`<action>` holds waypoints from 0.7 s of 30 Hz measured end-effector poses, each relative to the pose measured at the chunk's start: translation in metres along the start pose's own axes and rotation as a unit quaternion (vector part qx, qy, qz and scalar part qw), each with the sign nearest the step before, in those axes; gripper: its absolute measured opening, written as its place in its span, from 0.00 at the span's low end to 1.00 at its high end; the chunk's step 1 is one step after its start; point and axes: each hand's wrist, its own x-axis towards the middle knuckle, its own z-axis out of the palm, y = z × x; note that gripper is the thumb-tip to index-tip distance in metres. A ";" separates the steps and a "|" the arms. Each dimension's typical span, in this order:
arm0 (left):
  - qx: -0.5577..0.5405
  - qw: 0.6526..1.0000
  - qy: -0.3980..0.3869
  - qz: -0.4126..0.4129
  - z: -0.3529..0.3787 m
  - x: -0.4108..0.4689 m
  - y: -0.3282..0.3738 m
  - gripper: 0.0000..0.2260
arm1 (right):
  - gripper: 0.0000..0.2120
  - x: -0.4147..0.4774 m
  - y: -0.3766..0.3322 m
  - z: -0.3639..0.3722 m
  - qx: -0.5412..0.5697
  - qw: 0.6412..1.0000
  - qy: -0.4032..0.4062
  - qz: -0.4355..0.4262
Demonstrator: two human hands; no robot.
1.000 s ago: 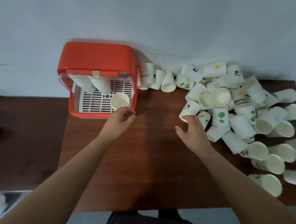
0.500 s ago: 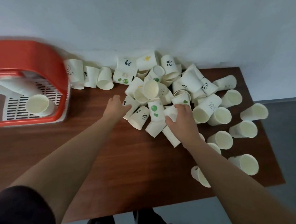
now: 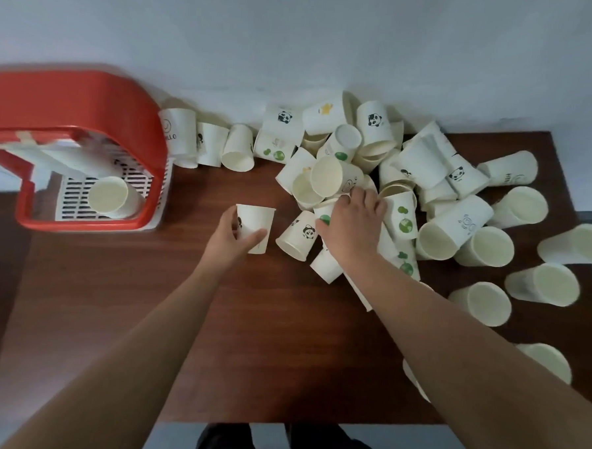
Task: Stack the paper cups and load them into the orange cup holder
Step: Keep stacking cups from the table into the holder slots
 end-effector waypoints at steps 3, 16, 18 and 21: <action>-0.068 0.997 -0.016 0.014 -0.015 -0.012 -0.009 0.36 | 0.24 -0.003 -0.002 -0.008 0.009 1.000 0.001 -0.003; -0.200 0.977 0.017 0.069 -0.165 -0.019 -0.026 0.33 | 0.20 -0.025 -0.118 -0.076 0.491 0.853 -0.140 0.104; -0.192 0.976 0.037 0.094 -0.196 -0.016 -0.033 0.36 | 0.20 -0.031 -0.137 -0.073 0.525 0.826 -0.156 0.136; -0.130 0.982 0.072 0.113 -0.238 -0.007 -0.047 0.38 | 0.20 -0.037 -0.168 -0.066 0.545 0.801 -0.173 0.179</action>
